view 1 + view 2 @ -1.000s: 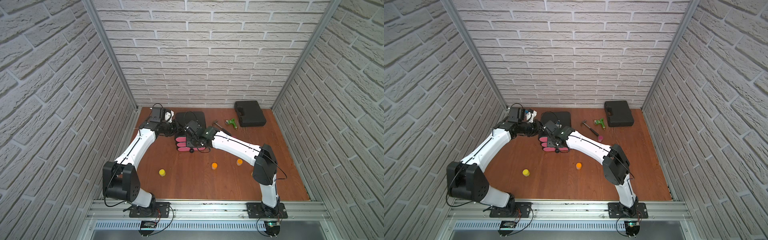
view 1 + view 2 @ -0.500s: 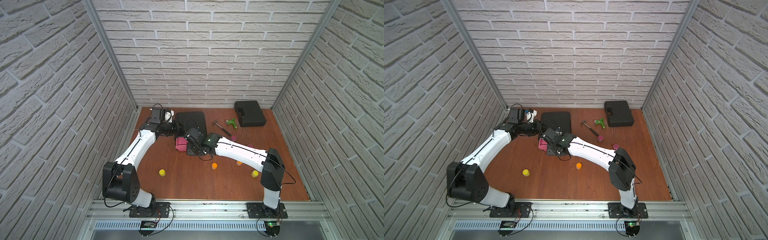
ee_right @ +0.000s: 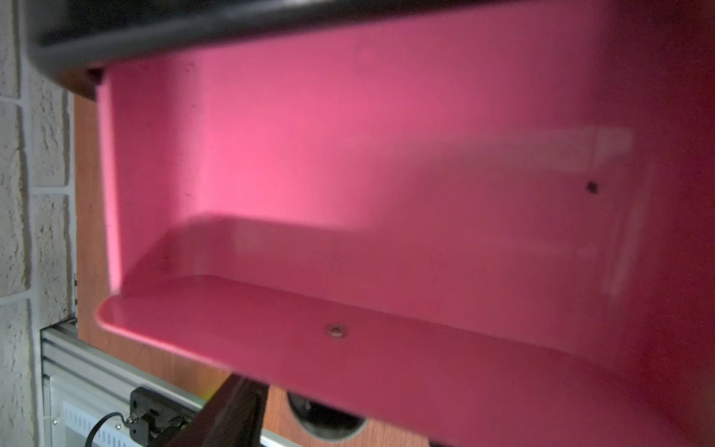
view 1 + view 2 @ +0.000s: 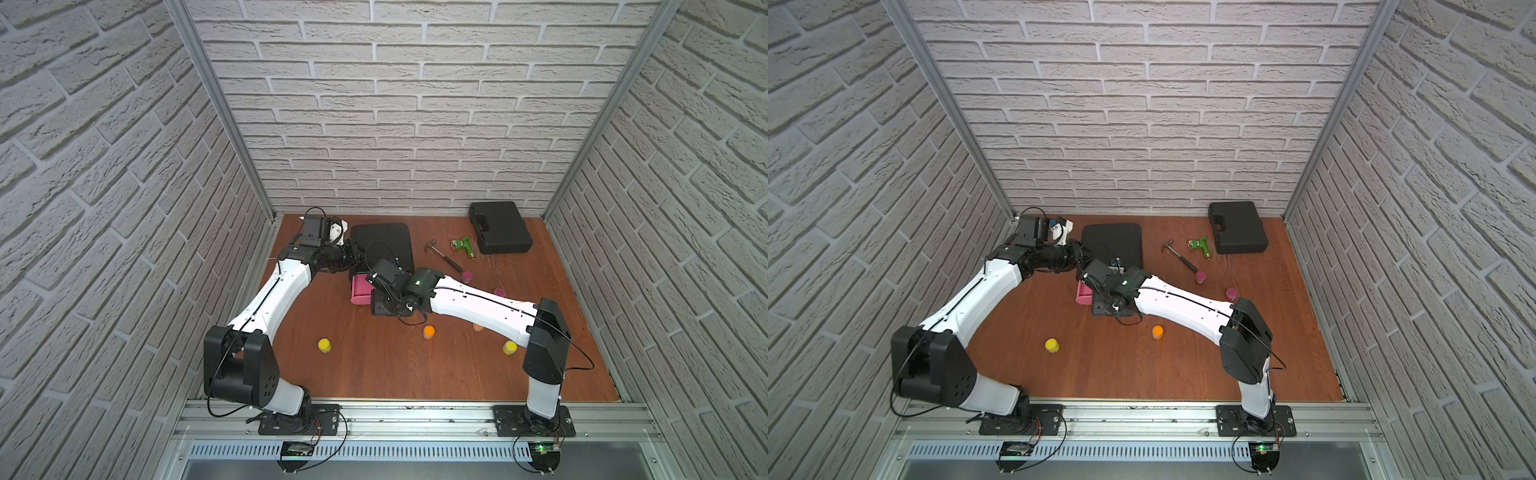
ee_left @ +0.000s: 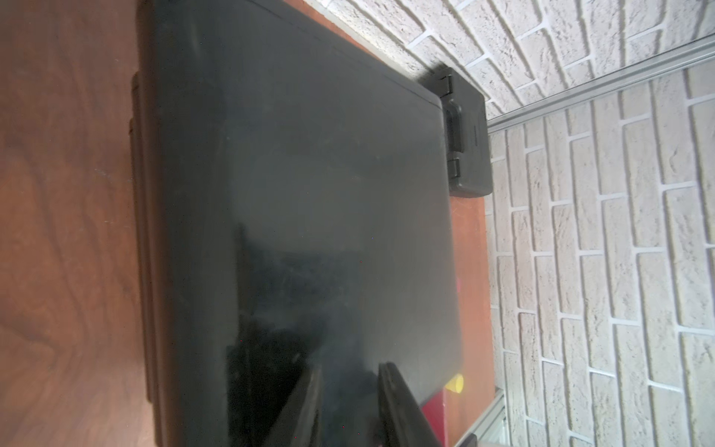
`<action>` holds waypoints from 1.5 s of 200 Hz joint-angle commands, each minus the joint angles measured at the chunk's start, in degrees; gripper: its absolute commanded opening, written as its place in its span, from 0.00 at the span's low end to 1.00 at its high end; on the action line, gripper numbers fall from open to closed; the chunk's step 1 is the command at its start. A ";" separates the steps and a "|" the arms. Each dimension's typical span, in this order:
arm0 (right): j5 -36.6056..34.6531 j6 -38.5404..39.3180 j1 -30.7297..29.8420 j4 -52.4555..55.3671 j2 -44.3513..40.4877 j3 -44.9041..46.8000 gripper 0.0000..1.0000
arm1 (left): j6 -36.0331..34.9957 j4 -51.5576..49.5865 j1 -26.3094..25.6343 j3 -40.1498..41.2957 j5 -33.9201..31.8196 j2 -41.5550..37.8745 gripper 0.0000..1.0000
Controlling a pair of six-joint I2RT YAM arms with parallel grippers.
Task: Put the paint cans in the drawer according to color
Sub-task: Open the drawer in the storage box, then pick up the paint can at the center of the board.
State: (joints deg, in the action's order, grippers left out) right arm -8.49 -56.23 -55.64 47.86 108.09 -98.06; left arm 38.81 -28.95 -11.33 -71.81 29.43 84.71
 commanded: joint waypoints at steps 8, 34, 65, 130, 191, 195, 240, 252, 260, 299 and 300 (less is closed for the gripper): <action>-3.81 1.93 0.41 7.00 -7.49 -2.34 0.85 | -1.02 -9.72 -0.08 -2.96 -3.24 -1.09 0.40; -5.59 1.63 0.62 9.86 -13.30 0.54 0.91 | -0.85 -11.00 0.04 -5.85 -3.15 -3.02 0.49; -8.89 -0.38 1.26 12.87 -20.94 4.19 0.97 | -0.92 -15.53 0.62 -9.56 -4.06 -5.03 0.61; -16.76 -0.38 4.84 25.41 -25.21 5.81 1.00 | 0.30 -33.87 1.84 -7.22 -23.35 -13.88 0.81; -21.03 -3.07 6.81 28.81 -26.87 9.52 1.00 | 7.77 -41.03 4.11 8.36 -33.00 -18.55 0.63; -20.97 -3.17 6.85 28.87 -26.86 9.75 1.00 | 7.96 -40.75 4.04 9.39 -32.41 -18.30 0.61; -19.79 -2.52 7.58 26.77 -27.55 13.77 1.00 | 14.68 -32.48 3.38 21.65 -25.15 -16.08 0.54; -20.03 -2.98 8.10 26.98 -27.97 14.97 1.00 | 15.41 -31.10 2.41 22.79 -26.03 -15.06 0.52; -19.89 -3.25 8.47 26.77 -28.49 15.75 1.00 | 15.49 -30.29 1.94 23.25 -26.36 -14.19 0.51; -19.12 -3.69 9.27 24.53 -31.47 19.67 1.00 | 15.68 -26.56 1.05 25.03 -25.41 -10.47 0.52; -19.11 -3.75 9.25 24.51 -31.55 19.71 1.00 | 15.64 -26.53 1.05 25.00 -25.49 -10.37 0.52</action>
State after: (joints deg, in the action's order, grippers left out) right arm -27.09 -58.39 -46.76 74.02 79.53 -79.68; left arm 53.08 -58.65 -9.63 -47.75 3.53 72.75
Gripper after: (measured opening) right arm 0.999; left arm 0.512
